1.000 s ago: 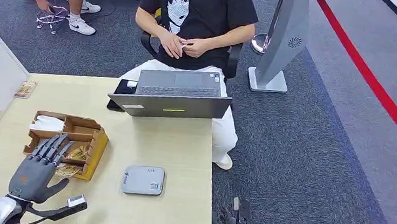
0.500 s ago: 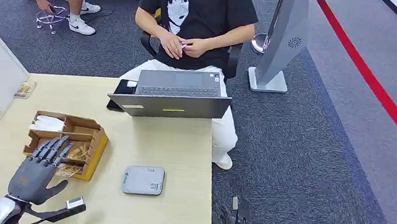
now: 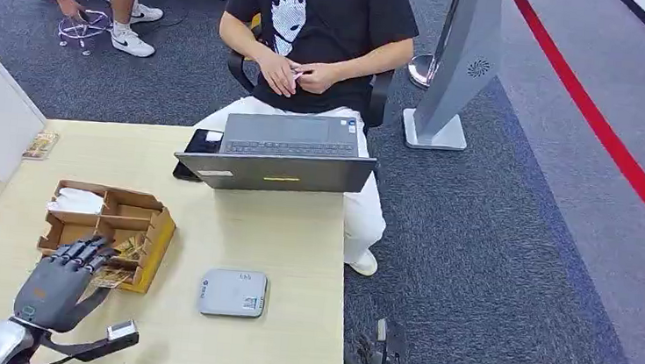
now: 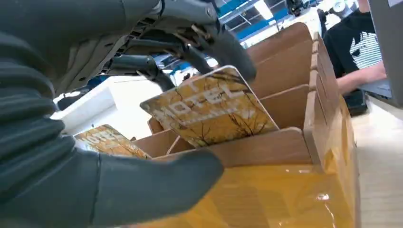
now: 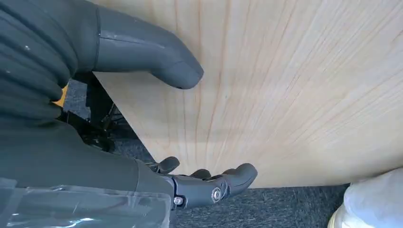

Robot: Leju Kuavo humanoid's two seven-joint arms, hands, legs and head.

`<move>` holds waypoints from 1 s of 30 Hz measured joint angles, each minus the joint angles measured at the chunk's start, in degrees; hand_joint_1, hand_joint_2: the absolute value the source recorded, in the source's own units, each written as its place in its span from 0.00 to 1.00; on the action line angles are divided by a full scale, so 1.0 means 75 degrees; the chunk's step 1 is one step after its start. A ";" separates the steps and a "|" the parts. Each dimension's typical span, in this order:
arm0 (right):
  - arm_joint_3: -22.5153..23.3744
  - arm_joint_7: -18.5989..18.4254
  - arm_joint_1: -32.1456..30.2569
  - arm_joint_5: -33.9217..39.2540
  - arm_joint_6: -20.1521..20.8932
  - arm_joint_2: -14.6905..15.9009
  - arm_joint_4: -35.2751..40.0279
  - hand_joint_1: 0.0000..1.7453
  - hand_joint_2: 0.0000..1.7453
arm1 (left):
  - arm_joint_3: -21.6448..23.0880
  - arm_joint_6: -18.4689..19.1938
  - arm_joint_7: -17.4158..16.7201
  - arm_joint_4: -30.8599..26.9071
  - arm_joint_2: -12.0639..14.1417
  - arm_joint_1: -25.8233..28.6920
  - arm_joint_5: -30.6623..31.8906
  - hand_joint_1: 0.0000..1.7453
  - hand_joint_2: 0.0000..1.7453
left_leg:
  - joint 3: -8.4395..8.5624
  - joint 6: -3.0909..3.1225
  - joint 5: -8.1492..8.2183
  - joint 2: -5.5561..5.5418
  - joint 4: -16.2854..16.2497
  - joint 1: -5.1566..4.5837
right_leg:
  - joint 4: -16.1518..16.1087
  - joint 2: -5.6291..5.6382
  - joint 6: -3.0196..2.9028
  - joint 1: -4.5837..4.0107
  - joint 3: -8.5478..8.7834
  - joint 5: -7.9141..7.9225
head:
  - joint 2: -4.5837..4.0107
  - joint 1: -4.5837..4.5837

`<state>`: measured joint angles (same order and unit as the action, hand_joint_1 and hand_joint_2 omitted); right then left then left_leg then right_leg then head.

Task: Pass the card to the sensor for recognition and then transmit it.

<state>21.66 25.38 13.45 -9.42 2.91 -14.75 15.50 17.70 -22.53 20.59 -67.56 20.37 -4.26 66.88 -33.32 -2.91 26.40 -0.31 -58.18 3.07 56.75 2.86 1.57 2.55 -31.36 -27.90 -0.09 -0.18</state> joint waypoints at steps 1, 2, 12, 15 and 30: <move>0.0000 0.0000 0.0000 0.0003 0.0000 0.0000 0.0000 0.00 1.00 | 0.0000 0.0026 0.0003 0.0012 0.0000 -0.0001 0.0000 1.00 1.00 | 0.0000 0.0000 0.0000 0.0000 0.0000 0.0000 | 0.0000 0.0000 0.0000 0.0000 0.0000 0.0000 | 0.0000 0.0000; 0.0000 0.0000 -0.0001 0.0003 0.0003 0.0000 0.0000 0.00 1.00 | 0.0000 0.0035 0.0003 0.0026 0.0000 -0.0001 -0.0003 1.00 1.00 | 0.0000 0.0000 0.0000 0.0000 0.0000 0.0000 | 0.0000 0.0000 0.0000 0.0000 0.0000 0.0000 | 0.0000 -0.0003; -0.0003 0.0009 -0.0003 0.0000 -0.0015 0.0000 0.0006 0.00 1.00 | 0.0000 0.0041 0.0003 0.0032 0.0000 -0.0050 0.0000 1.00 1.00 | 0.0001 0.0000 0.0000 0.0001 0.0001 0.0000 | 0.0001 0.0002 0.0000 0.0000 0.0001 0.0000 | 0.0000 0.0000; -0.0006 0.0009 -0.0003 0.0000 -0.0044 0.0000 0.0006 0.00 1.00 | 0.0000 0.0041 0.0003 0.0032 0.0003 -0.0047 -0.0017 1.00 1.00 | 0.0001 0.0000 0.0000 0.0001 0.0001 0.0000 | 0.0002 0.0001 0.0000 0.0000 0.0002 0.0000 | 0.0000 -0.0003; -0.0050 0.0018 -0.0003 0.0000 -0.0128 -0.0003 0.0006 0.00 1.00 | -0.0079 -0.0405 0.0067 -0.0449 0.0067 0.0047 -0.0076 1.00 1.00 | 0.0000 0.0000 0.0000 -0.0001 0.0001 0.0000 | 0.0002 -0.0001 0.0000 0.0000 0.0001 0.0000 | 0.0000 -0.0003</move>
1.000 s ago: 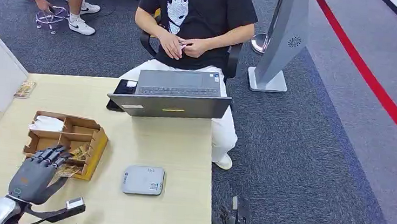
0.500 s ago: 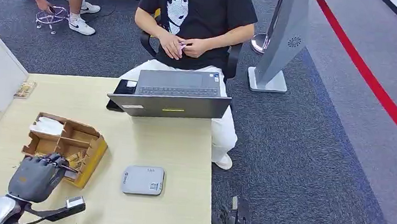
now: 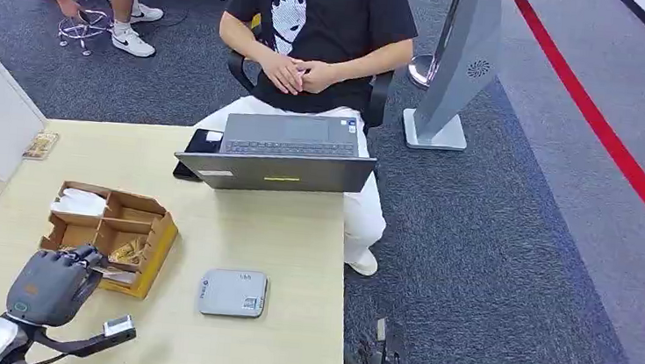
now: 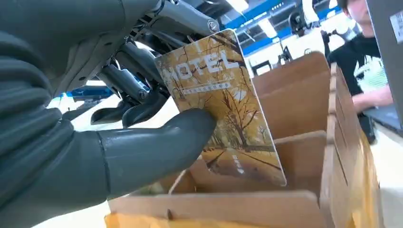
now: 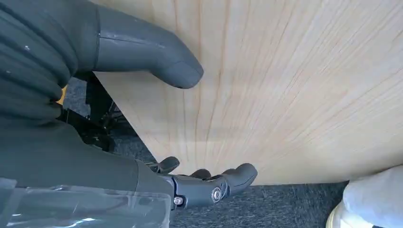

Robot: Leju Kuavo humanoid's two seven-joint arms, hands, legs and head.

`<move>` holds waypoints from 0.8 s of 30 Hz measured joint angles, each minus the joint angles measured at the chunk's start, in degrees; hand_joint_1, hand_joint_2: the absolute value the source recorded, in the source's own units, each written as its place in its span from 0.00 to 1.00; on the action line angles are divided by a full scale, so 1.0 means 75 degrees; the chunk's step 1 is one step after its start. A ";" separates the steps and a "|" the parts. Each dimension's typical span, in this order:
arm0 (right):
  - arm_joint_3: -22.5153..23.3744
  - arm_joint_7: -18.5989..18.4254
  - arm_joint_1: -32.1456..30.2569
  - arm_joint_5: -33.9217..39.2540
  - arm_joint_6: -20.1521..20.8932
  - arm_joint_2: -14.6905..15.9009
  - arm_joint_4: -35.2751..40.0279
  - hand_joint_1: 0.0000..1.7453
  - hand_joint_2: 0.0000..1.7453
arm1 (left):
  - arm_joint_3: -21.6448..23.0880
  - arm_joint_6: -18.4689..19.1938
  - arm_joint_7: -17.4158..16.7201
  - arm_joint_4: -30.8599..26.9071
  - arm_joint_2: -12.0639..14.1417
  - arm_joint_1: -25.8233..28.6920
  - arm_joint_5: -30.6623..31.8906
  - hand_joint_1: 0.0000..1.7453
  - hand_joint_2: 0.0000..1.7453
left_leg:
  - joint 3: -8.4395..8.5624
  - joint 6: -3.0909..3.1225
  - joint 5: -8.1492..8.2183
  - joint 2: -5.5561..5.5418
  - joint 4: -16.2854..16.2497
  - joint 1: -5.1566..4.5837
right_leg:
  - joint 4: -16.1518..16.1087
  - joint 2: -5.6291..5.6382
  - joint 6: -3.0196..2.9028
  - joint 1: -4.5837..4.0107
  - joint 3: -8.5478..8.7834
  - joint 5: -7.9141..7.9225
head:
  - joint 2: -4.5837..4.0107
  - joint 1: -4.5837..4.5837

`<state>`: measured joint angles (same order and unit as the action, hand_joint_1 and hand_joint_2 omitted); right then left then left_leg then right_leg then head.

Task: Pass the card to the sensor for recognition and then transmit it.

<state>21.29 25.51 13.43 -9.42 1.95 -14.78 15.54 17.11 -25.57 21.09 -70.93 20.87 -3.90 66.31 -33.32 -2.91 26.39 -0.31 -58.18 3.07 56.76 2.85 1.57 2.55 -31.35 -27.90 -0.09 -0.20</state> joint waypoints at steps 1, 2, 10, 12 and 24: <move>0.0000 0.0000 0.0000 0.0000 -0.0006 0.0000 0.0000 0.00 1.00 | -0.0009 -0.0064 0.0006 -0.0079 0.0003 0.0007 -0.0029 1.00 1.00 | 0.0000 0.0000 0.0000 0.0000 0.0000 0.0000 | 0.0000 0.0000 0.0000 -0.0001 0.0000 0.0000 | 0.0000 0.0003; 0.0000 0.0000 0.0000 0.0000 -0.0009 0.0000 0.0000 0.00 1.00 | -0.0020 -0.0117 0.0006 -0.0178 0.0009 0.0014 -0.0055 1.00 1.00 | -0.0001 0.0000 0.0000 0.0000 0.0000 0.0000 | 0.0000 0.0000 0.0000 -0.0001 0.0000 0.0000 | 0.0000 0.0003; -0.0003 0.0003 0.0000 0.0003 -0.0026 0.0000 0.0000 0.00 1.00 | -0.0160 -0.0253 0.0087 -0.1296 0.0105 -0.0002 -0.0175 1.00 1.00 | 0.0000 0.0000 0.0000 0.0000 0.0000 0.0000 | 0.0000 0.0000 0.0000 0.0000 0.0000 0.0000 | 0.0000 -0.0003; -0.0003 0.0003 0.0001 0.0003 -0.0029 0.0000 0.0000 0.00 1.00 | -0.0160 -0.0262 0.0087 -0.1434 0.0111 -0.0074 -0.0166 1.00 1.00 | 0.0001 0.0000 -0.0001 -0.0001 -0.0001 0.0000 | 0.0000 -0.0001 0.0000 -0.0001 0.0000 0.0000 | 0.0000 0.0003; -0.0181 -0.0026 0.0019 -0.0111 -0.0079 0.0000 0.0000 0.00 1.00 | -0.0160 0.0245 -0.0006 -0.0795 0.0198 -0.2037 -0.0382 1.00 1.00 | 0.0011 -0.0019 -0.0014 0.0016 -0.0002 0.0007 | 0.0013 0.0023 -0.0022 -0.0006 -0.0012 0.0016 | 0.0000 0.0000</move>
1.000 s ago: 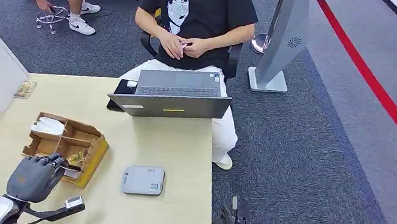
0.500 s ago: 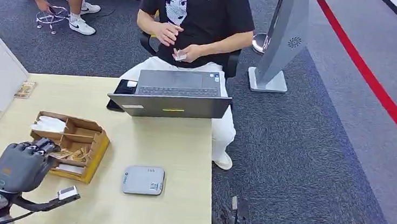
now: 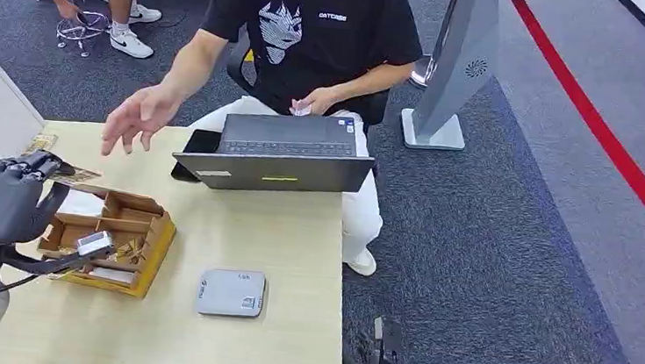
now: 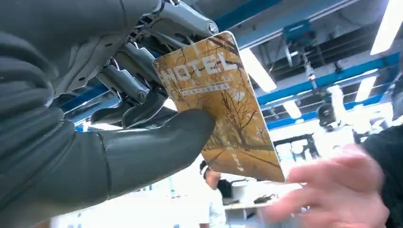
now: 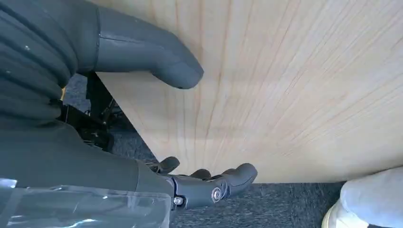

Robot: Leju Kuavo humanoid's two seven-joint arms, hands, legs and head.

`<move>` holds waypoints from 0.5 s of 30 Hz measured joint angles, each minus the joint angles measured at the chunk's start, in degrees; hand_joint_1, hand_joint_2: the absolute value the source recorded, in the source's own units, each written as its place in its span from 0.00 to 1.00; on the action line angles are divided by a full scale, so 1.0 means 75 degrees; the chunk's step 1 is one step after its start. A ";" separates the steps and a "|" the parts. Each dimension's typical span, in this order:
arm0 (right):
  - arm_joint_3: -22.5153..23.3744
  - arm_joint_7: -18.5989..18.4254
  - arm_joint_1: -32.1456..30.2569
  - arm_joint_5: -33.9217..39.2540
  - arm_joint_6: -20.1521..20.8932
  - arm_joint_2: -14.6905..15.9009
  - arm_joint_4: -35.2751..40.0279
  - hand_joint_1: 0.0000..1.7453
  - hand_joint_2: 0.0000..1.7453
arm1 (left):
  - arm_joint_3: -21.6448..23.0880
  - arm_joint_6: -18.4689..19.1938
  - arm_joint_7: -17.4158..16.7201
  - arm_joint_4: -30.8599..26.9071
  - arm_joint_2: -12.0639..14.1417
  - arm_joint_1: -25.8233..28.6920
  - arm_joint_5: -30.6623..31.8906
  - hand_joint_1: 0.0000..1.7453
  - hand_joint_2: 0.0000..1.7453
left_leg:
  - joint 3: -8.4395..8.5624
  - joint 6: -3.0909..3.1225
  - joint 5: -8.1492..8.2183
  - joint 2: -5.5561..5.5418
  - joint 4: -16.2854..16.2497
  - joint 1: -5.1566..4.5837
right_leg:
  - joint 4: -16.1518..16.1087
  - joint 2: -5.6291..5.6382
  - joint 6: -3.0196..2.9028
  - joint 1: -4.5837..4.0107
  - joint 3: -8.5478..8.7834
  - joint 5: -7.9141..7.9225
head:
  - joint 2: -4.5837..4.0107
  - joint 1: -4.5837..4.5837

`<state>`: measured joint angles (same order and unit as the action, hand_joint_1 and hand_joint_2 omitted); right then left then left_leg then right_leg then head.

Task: Pass the card to the sensor for recognition and then transmit it.

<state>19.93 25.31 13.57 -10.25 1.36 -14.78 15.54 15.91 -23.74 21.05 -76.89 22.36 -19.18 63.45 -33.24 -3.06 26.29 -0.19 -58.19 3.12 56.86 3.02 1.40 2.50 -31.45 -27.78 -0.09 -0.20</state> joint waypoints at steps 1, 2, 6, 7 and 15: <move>-0.0009 -0.0012 0.0003 -0.0032 0.0000 0.0000 0.0000 0.00 1.00 | 0.0003 0.0038 -0.0053 0.0125 -0.0012 -0.0164 0.0006 1.00 1.00 | 0.0001 -0.0002 -0.0002 -0.0001 -0.0002 0.0003 | 0.0000 -0.0002 0.0000 -0.0001 -0.0008 0.0000 | 0.0000 0.0006; -0.0023 -0.0038 0.0005 -0.0050 0.0000 0.0000 0.0000 0.00 1.00 | 0.0003 0.0108 -0.0090 0.0304 -0.0020 -0.0408 -0.0017 1.00 1.00 | -0.0001 -0.0004 -0.0003 -0.0002 -0.0004 0.0009 | 0.0001 -0.0002 -0.0001 -0.0006 -0.0015 0.0001 | 0.0000 -0.0003; -0.0157 -0.0148 0.0051 -0.0166 -0.0003 0.0000 0.0003 0.00 1.00 | 0.0020 0.0431 -0.0230 0.1560 -0.0247 -0.1877 -0.0033 1.00 1.00 | -0.0013 -0.0025 -0.0017 0.0005 -0.0002 0.0031 | 0.0005 0.0005 -0.0034 -0.0026 -0.0020 0.0025 | 0.0000 -0.0003; -0.0187 -0.0154 0.0051 -0.0178 -0.0003 0.0000 0.0003 0.00 1.00 | 0.0044 0.0428 -0.0254 0.1854 -0.0314 -0.2162 0.0032 1.00 1.00 | -0.0011 -0.0026 -0.0018 0.0013 -0.0002 0.0035 | 0.0007 0.0010 -0.0033 -0.0030 -0.0020 0.0025 | 0.0000 -0.0003; -0.0326 -0.0219 0.0055 -0.0178 -0.0009 -0.0012 0.0003 0.00 1.00 | 0.0152 0.0250 -0.0137 0.3570 -0.0638 -0.3260 -0.0047 0.00 1.00 | 0.0010 -0.0035 -0.0023 0.0036 0.0004 0.0043 | 0.0025 0.0038 -0.0040 -0.0037 -0.0022 0.0030 | 0.0000 0.0003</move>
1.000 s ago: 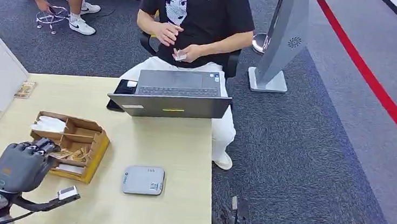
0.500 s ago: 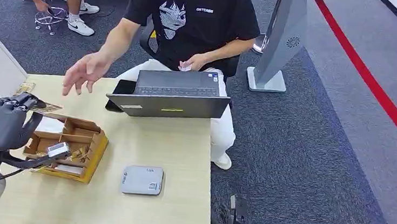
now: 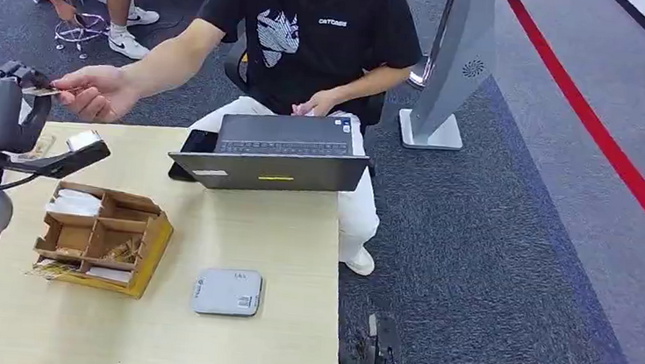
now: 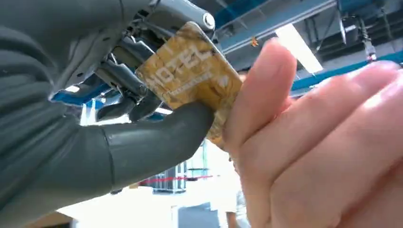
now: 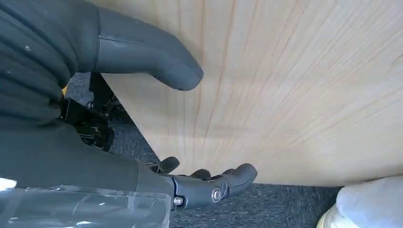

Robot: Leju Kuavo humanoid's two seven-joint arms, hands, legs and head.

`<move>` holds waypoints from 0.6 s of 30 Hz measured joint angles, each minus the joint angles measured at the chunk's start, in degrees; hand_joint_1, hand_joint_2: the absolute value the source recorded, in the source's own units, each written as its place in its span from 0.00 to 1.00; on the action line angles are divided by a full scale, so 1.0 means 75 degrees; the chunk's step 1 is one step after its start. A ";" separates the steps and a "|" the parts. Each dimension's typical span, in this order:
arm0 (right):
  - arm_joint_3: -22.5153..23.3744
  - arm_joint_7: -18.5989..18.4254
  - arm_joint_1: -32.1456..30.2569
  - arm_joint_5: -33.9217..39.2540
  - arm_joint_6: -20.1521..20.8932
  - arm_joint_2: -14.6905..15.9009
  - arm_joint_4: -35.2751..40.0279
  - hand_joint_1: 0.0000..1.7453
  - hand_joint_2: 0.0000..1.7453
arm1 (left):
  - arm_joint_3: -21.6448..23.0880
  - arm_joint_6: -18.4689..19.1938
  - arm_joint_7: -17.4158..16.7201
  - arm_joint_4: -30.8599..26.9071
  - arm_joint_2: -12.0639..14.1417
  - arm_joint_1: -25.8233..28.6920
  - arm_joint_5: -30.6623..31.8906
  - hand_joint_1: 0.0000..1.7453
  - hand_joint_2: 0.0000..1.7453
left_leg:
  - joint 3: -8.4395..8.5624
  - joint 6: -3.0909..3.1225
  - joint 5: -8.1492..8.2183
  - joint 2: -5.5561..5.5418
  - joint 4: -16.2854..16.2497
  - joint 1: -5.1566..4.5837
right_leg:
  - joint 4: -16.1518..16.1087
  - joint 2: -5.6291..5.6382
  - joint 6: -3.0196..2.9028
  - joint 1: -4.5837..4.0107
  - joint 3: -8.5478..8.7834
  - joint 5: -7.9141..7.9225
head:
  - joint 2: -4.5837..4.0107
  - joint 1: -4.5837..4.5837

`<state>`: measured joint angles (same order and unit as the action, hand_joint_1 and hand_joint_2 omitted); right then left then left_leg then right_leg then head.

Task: Pass the card to the sensor for recognition and then transmit it.

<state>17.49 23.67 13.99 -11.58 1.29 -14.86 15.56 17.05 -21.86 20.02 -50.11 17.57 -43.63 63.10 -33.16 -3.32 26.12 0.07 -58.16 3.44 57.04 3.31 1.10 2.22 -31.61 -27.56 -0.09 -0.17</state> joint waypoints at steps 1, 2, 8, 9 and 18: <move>-0.0003 0.0000 -0.0001 0.0000 0.0003 0.0000 0.0000 0.00 1.00 | 0.0000 0.0000 0.0078 0.0113 -0.0003 0.0007 -0.0121 0.00 1.00 | 0.0000 0.0000 0.0000 0.0000 0.0001 0.0002 | 0.0001 0.0002 0.0000 0.0000 0.0000 0.0000 | 0.0000 -0.0003; -0.0006 0.0000 -0.0002 0.0003 0.0003 0.0000 0.0000 0.00 1.00 | -0.0003 -0.0006 0.0168 0.0200 -0.0006 0.0036 -0.0243 0.00 1.00 | -0.0001 -0.0001 0.0000 0.0001 0.0002 0.0005 | 0.0002 0.0004 -0.0001 0.0000 -0.0001 0.0000 | 0.0000 0.0000; -0.0009 0.0064 -0.0021 0.0050 0.0006 0.0000 0.0000 0.00 1.00 | -0.0006 -0.0236 0.0492 -0.0105 0.0108 0.0853 -0.0880 0.00 1.00 | -0.0003 -0.0002 0.0001 0.0018 0.0011 0.0006 | 0.0004 0.0023 -0.0005 -0.0003 -0.0010 -0.0003 | 0.0000 -0.0006; -0.0009 0.0079 -0.0021 0.0058 0.0003 0.0000 0.0000 0.00 1.00 | -0.0006 -0.0283 0.0495 -0.0228 0.0134 0.1039 -0.0918 0.00 1.00 | -0.0004 -0.0002 0.0001 0.0018 0.0012 0.0006 | 0.0004 0.0021 -0.0005 -0.0003 -0.0012 -0.0004 | 0.0000 0.0006; -0.0009 0.0163 -0.0075 0.0201 -0.0044 0.0000 0.0000 0.00 1.00 | -0.0674 -0.0918 0.0810 -0.2461 0.0140 0.3394 -0.1489 0.00 1.00 | -0.0015 -0.0013 0.0011 0.0025 0.0020 0.0001 | 0.0000 0.0020 -0.0009 -0.0002 -0.0024 -0.0015 | 0.0000 -0.0003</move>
<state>17.42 24.90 13.43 -10.08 0.96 -14.86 15.56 12.00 -28.74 26.10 -68.57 18.62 -18.18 51.93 -33.27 -3.42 26.20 0.26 -58.01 3.45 57.04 3.46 1.03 2.21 -31.79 -27.67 -0.09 -0.20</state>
